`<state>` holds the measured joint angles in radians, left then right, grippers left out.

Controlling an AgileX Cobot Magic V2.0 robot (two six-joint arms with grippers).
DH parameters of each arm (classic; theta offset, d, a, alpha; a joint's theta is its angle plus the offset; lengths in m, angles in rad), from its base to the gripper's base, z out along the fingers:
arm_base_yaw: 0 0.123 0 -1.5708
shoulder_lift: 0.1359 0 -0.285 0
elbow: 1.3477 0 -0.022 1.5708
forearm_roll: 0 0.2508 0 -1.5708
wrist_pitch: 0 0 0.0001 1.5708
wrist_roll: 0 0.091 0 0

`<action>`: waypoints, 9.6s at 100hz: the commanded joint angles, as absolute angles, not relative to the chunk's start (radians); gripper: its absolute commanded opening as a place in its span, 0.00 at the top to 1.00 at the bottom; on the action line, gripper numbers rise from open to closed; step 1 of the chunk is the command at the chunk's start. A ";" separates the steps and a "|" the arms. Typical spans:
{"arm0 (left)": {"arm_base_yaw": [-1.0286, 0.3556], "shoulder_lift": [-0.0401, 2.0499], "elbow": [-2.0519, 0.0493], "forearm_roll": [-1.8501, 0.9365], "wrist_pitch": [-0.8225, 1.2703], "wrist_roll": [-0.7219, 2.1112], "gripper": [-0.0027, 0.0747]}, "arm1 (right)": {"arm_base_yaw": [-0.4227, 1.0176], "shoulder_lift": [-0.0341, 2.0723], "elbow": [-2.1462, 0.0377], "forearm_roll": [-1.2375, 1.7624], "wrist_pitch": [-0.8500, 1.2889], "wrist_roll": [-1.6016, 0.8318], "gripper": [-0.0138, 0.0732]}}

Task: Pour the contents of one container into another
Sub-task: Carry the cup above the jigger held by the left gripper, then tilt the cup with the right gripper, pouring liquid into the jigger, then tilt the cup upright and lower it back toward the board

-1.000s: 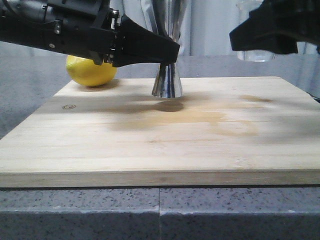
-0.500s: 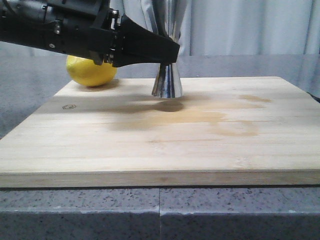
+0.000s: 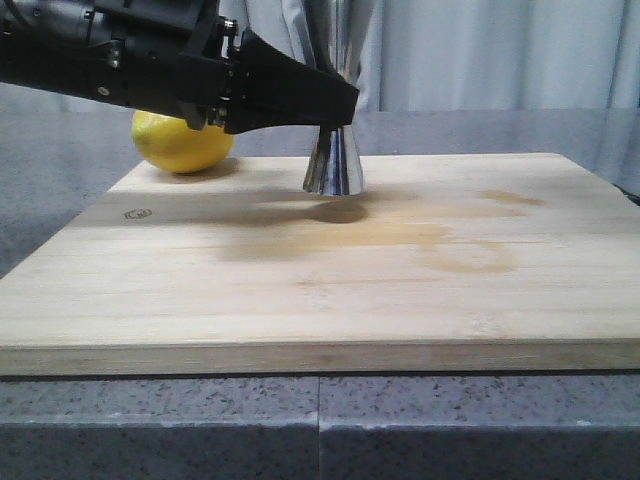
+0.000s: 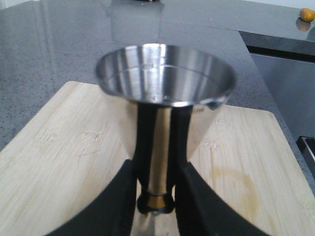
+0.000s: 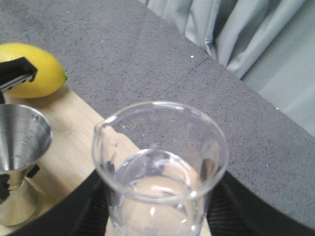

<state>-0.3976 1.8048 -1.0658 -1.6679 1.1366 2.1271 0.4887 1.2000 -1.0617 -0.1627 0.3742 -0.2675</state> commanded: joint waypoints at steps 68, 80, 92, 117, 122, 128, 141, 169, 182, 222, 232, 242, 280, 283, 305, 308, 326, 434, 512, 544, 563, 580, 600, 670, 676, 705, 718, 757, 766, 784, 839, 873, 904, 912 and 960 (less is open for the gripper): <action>-0.398 1.751 -1.094 -1.735 1.204 2.129 0.76 | 0.556 1.283 -1.167 -0.204 0.391 -0.464 0.55; -0.398 1.751 -1.094 -1.735 1.204 2.129 0.76 | 0.558 1.285 -1.178 -0.205 0.406 -0.499 0.55; -0.398 1.751 -1.094 -1.735 1.204 2.129 0.76 | 0.570 1.294 -1.199 -0.205 0.429 -0.523 0.55; -0.398 1.751 -1.094 -1.735 1.204 2.129 0.76 | 0.579 1.296 -1.218 -0.211 0.460 -0.572 0.55; -0.398 1.751 -1.094 -1.735 1.204 2.129 0.76 | 0.579 1.296 -1.218 -0.211 0.465 -0.583 0.55; -0.398 1.751 -1.094 -1.735 1.204 2.129 0.76 | 0.579 1.296 -1.218 -0.213 0.465 -0.587 0.55; -0.398 1.751 -1.094 -1.735 1.204 2.129 0.76 | 0.579 1.296 -1.218 -0.218 0.473 -0.623 0.55; -0.398 1.751 -1.094 -1.735 1.204 2.129 0.76 | 0.579 1.296 -1.218 -0.241 0.482 -0.655 0.55; -0.398 1.751 -1.094 -1.735 1.204 2.129 0.76 | 0.579 1.296 -1.218 -0.247 0.482 -0.662 0.55; -0.398 1.751 -1.094 -1.735 1.204 2.129 0.76 | 0.579 1.296 -1.218 -0.257 0.482 -0.674 0.55; -0.398 1.751 -1.094 -1.735 1.204 2.129 0.76 | 0.579 1.296 -1.218 -0.260 0.482 -0.674 0.55; -0.398 1.751 -1.094 -1.735 1.204 2.129 0.76 | 0.579 1.296 -1.218 -0.262 0.482 -0.674 0.55; -0.398 1.751 -1.094 -1.735 1.204 2.129 0.76 | 0.588 1.296 -1.218 -0.268 0.480 -0.684 0.55; -0.398 1.751 -1.094 -1.735 1.204 2.129 0.76 | 0.590 1.298 -1.218 -0.268 0.478 -0.684 0.55; -0.398 1.751 -1.094 -1.735 1.204 2.129 0.76 | 0.608 1.319 -1.232 -0.282 0.498 -0.684 0.55; -0.398 1.751 -1.094 -1.735 1.204 2.129 0.76 | 0.608 1.326 -1.235 -0.282 0.501 -0.684 0.55; -0.398 1.751 -1.094 -1.735 1.204 2.129 0.76 | 0.608 1.356 -1.254 -0.308 0.526 -0.684 0.55; -0.398 1.751 -1.094 -1.735 1.204 2.129 0.76 | 0.659 1.357 -1.258 -0.479 0.542 -0.684 0.55; -0.398 1.751 -1.094 -1.735 1.204 2.129 0.76 | 0.657 1.353 -1.259 -0.483 0.530 -0.684 0.55; -0.398 1.751 -1.094 -1.735 1.204 2.129 0.76 | 0.657 1.353 -1.269 -0.488 0.503 -0.684 0.55; -0.398 1.751 -1.094 -1.735 1.204 2.129 0.76 | 0.657 1.353 -1.285 -0.499 0.515 -0.684 0.55; -0.398 1.751 -1.094 -1.735 1.204 2.129 0.76 | 0.657 1.353 -1.287 -0.499 0.515 -0.684 0.55; -0.398 1.751 -1.094 -1.735 1.204 2.129 0.76 | 0.659 1.353 -1.287 -0.525 0.511 -0.684 0.55; -0.398 1.751 -1.094 -1.735 1.204 2.129 0.76 | 0.659 1.353 -1.287 -0.533 0.509 -0.748 0.55; -0.398 1.751 -1.094 -1.735 1.204 2.129 0.76 | 0.659 1.353 -1.287 -0.533 0.509 -0.748 0.55; -0.398 1.751 -1.094 -1.735 1.204 2.129 0.76 | 0.659 1.353 -1.287 -0.547 0.502 -0.750 0.55; -0.398 1.751 -1.094 -1.735 1.204 2.129 0.76 | 0.674 1.353 -1.287 -0.573 0.500 -0.750 0.55; -0.398 1.751 -1.094 -1.735 1.204 2.129 0.76 | 0.688 1.353 -1.287 -0.590 0.500 -0.750 0.55; -0.398 1.751 -1.094 -1.735 1.204 2.129 0.76 | 0.688 1.353 -1.287 -0.602 0.500 -0.750 0.55; -0.398 1.751 -1.094 -1.735 1.204 2.129 0.76 | 0.688 1.353 -1.287 -0.625 0.500 -0.750 0.55; -0.398 1.751 -1.094 -1.735 1.204 2.129 0.76 | 0.688 1.353 -1.287 -0.659 0.500 -0.750 0.55; -0.398 1.751 -1.094 -1.735 1.204 2.129 0.76 | 0.688 1.353 -1.287 -0.674 0.493 -0.750 0.55; -0.398 1.751 -1.094 -1.735 1.204 2.129 0.76 | 0.688 1.353 -1.287 -0.693 0.490 -0.750 0.55; -0.398 1.751 -1.094 -1.735 1.204 2.129 0.76 | 0.688 1.353 -1.287 -0.697 0.490 -0.750 0.55; -0.398 1.751 -1.094 -1.735 1.204 2.129 0.76 | 0.688 1.353 -1.287 -0.697 0.483 -0.750 0.55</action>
<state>-0.3976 1.8048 -1.0658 -1.6582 1.1366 2.1271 0.6899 1.3844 -1.2508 -0.6598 0.5431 -0.7483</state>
